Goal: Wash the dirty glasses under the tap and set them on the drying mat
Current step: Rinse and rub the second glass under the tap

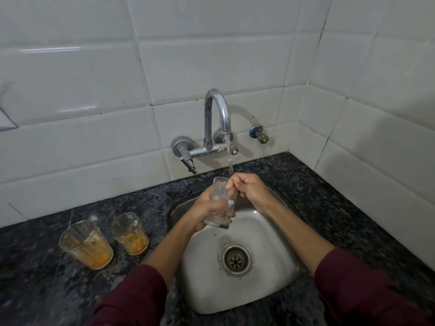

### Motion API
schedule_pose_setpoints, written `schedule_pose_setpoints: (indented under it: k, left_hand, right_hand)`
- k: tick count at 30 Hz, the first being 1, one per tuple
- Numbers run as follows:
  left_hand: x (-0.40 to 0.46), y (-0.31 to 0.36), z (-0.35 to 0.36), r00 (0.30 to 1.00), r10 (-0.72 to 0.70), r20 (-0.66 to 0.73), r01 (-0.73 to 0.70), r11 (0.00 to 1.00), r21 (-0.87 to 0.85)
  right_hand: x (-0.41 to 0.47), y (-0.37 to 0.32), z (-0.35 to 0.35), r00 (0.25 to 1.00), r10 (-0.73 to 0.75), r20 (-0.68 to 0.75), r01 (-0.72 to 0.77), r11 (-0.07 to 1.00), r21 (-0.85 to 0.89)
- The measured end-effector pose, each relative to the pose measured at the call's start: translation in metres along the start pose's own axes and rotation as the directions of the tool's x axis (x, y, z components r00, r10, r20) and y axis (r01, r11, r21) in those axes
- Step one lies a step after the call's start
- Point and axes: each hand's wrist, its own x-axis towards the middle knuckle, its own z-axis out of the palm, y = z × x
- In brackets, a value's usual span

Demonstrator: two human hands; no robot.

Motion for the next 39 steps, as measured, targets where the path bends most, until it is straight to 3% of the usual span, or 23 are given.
schedule_pose_setpoints:
  k: [4, 7, 9, 11, 13, 15, 17, 21, 25, 27, 29, 36, 39]
  left_hand:
    - [0.009, -0.011, 0.005, 0.966, 0.147, -0.214, -0.089, 0.961, 0.261]
    - [0.011, -0.014, 0.013, 0.905, 0.294, -0.307, -0.075, 0.821, 0.565]
    - [0.012, -0.015, 0.015, 0.898, 0.31, -0.313, -0.047, 0.773, 0.633]
    - [0.011, -0.013, 0.012, 0.943, 0.224, -0.247, -0.064, 0.848, 0.527]
    - [0.007, -0.007, 0.003, 0.987, 0.106, -0.123, -0.075, 0.969, 0.235]
    - [0.0, -0.001, 0.001, 0.999, 0.033, 0.006, -0.033, 0.999, -0.017]
    - [-0.001, 0.001, 0.004, 1.0, 0.031, -0.004, -0.031, 1.0, 0.002]
    - [0.007, -0.006, 0.011, 0.98, 0.063, -0.188, -0.029, 0.983, 0.18]
    - [0.008, -0.014, 0.017, 0.959, -0.243, -0.145, 0.232, 0.969, -0.087]
    - [0.01, -0.022, 0.015, 0.892, -0.445, -0.074, 0.431, 0.89, -0.15]
    - [0.013, -0.034, 0.013, 0.843, -0.538, -0.011, 0.522, 0.821, -0.229]
    - [0.011, -0.053, 0.02, 0.807, -0.59, -0.027, 0.524, 0.736, -0.428]
    - [0.016, -0.06, 0.017, 0.843, -0.524, -0.121, 0.426, 0.788, -0.444]
  right_hand:
    - [0.006, -0.003, 0.003, 0.999, -0.008, -0.049, -0.003, 0.975, -0.22]
    - [0.008, -0.004, 0.009, 0.995, -0.01, -0.096, -0.03, 0.915, -0.402]
    - [0.008, -0.002, 0.011, 0.994, 0.011, -0.109, -0.053, 0.918, -0.392]
    - [0.008, 0.0, 0.006, 0.993, 0.051, -0.102, -0.078, 0.958, -0.277]
    - [0.006, 0.003, 0.0, 0.997, 0.071, -0.042, -0.075, 0.994, -0.085]
    - [0.002, 0.004, -0.001, 0.998, 0.069, 0.007, -0.07, 0.997, 0.042]
    - [0.0, 0.005, -0.001, 0.998, 0.066, 0.009, -0.066, 0.997, 0.047]
    - [0.004, 0.01, 0.006, 0.989, 0.109, -0.096, -0.117, 0.99, -0.079]
    - [0.009, 0.017, 0.011, 0.938, 0.333, -0.097, -0.337, 0.941, -0.033]
    - [0.007, 0.023, 0.01, 0.896, 0.44, -0.057, -0.442, 0.897, -0.017]
    - [0.002, 0.031, 0.01, 0.87, 0.491, -0.05, -0.49, 0.871, 0.027]
    - [-0.01, 0.054, 0.011, 0.835, 0.547, -0.069, -0.544, 0.837, 0.05]
    - [-0.013, 0.055, 0.01, 0.853, 0.508, -0.121, -0.492, 0.859, 0.141]
